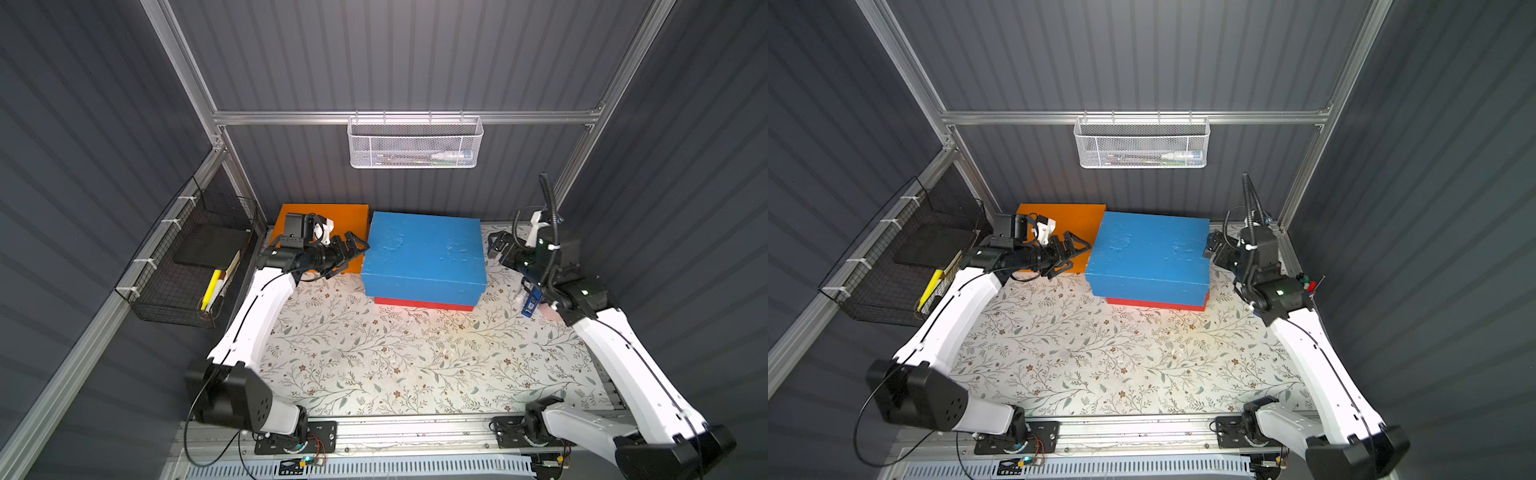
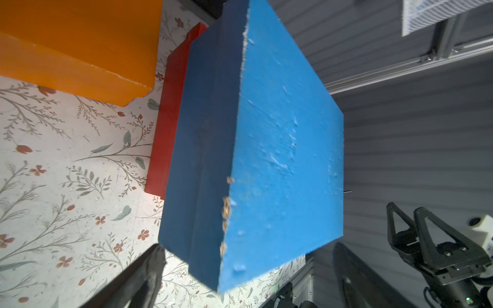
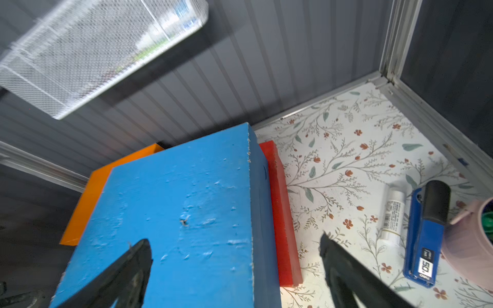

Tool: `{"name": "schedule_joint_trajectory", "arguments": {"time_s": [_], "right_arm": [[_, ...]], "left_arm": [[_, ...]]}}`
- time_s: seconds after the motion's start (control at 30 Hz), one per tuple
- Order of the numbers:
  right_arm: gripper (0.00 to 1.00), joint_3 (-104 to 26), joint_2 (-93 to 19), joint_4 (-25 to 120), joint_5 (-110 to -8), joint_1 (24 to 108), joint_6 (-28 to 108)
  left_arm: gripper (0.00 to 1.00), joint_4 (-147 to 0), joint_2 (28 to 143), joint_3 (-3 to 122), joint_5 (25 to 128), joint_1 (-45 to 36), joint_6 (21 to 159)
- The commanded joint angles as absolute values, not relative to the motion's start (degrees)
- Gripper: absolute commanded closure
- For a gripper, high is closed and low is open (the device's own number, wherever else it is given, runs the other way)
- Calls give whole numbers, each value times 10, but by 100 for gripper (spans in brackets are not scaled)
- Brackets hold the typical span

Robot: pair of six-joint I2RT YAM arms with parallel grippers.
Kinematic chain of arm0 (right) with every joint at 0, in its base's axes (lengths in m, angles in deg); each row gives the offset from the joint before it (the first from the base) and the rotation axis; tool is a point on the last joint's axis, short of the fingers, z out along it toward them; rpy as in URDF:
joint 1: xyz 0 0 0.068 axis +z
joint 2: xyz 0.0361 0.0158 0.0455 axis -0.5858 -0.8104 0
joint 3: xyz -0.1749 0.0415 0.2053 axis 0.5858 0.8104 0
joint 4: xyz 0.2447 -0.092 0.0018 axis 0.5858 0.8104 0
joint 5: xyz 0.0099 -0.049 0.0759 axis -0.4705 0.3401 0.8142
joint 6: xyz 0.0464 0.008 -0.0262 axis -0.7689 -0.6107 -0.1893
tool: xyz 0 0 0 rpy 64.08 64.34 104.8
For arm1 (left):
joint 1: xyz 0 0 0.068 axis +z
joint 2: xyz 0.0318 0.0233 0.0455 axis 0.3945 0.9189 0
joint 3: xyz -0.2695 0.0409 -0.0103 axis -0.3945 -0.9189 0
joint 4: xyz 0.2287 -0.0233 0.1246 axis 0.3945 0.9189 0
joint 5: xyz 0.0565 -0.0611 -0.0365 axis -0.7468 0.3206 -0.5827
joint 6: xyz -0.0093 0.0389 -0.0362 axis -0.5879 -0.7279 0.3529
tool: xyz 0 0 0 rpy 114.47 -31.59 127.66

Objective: Stack the shoeboxes
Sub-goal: Adjust the shoebox.

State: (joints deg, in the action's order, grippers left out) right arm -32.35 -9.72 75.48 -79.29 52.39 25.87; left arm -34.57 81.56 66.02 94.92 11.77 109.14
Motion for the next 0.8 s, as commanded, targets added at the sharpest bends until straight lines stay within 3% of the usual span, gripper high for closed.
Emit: {"name": "schedule_joint_trajectory", "arguments": {"time_s": [0.0,0.33,0.57,0.77], "right_arm": [[1,-276,-34,803,-756,523,253],[1,-87,187,814,-693,531,219],[1,14,259,800,-667,555,190],[1,23,234,786,-702,592,187]], "left_arm": [[1,-341,730,571,924,119,1054],[1,-375,498,322,876,119,1046],[1,-406,445,229,919,119,1056],[1,-440,471,216,922,119,1058]]}}
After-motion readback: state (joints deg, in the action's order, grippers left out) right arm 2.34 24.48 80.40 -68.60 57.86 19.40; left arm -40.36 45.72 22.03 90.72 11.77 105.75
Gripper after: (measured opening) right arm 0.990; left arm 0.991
